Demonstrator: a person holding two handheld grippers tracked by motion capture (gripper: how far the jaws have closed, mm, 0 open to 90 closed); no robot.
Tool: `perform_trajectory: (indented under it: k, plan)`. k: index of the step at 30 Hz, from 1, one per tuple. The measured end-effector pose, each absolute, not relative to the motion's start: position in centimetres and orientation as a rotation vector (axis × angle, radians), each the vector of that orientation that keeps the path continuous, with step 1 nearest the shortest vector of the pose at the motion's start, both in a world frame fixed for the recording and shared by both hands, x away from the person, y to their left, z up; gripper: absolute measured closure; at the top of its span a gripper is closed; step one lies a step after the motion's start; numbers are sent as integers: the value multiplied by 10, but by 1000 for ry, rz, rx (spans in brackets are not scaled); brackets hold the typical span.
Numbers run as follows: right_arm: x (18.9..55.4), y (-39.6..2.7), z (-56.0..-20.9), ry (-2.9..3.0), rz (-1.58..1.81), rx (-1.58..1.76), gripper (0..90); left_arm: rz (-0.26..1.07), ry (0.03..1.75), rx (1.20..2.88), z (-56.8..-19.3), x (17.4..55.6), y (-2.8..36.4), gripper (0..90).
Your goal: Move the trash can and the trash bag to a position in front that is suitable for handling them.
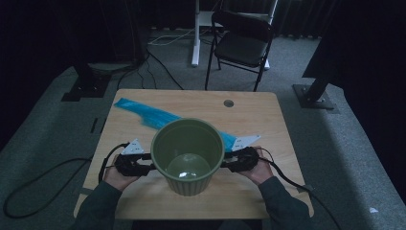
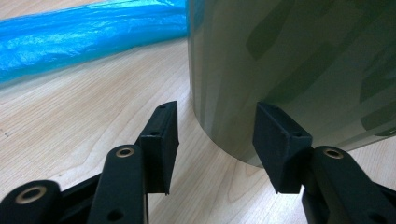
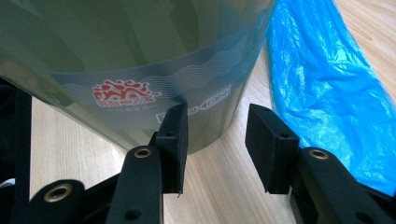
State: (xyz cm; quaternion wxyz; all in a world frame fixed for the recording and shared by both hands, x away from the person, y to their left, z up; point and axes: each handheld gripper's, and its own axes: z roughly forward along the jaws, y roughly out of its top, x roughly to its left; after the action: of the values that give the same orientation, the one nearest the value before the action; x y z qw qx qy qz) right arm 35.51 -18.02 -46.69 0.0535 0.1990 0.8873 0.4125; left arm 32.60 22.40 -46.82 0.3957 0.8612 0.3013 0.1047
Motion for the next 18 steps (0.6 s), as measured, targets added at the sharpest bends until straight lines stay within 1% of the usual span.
perform_trajectory:
  k: [9, 18]
  plan:
    - [361, -179, -467, 2680, 1249, 622, 592, 276, 794, 2171, -471, 333, 224, 507]
    - [371, -168, -467, 2668, 1249, 622, 592, 350, 861, 2128, -473, 346, 229, 524]
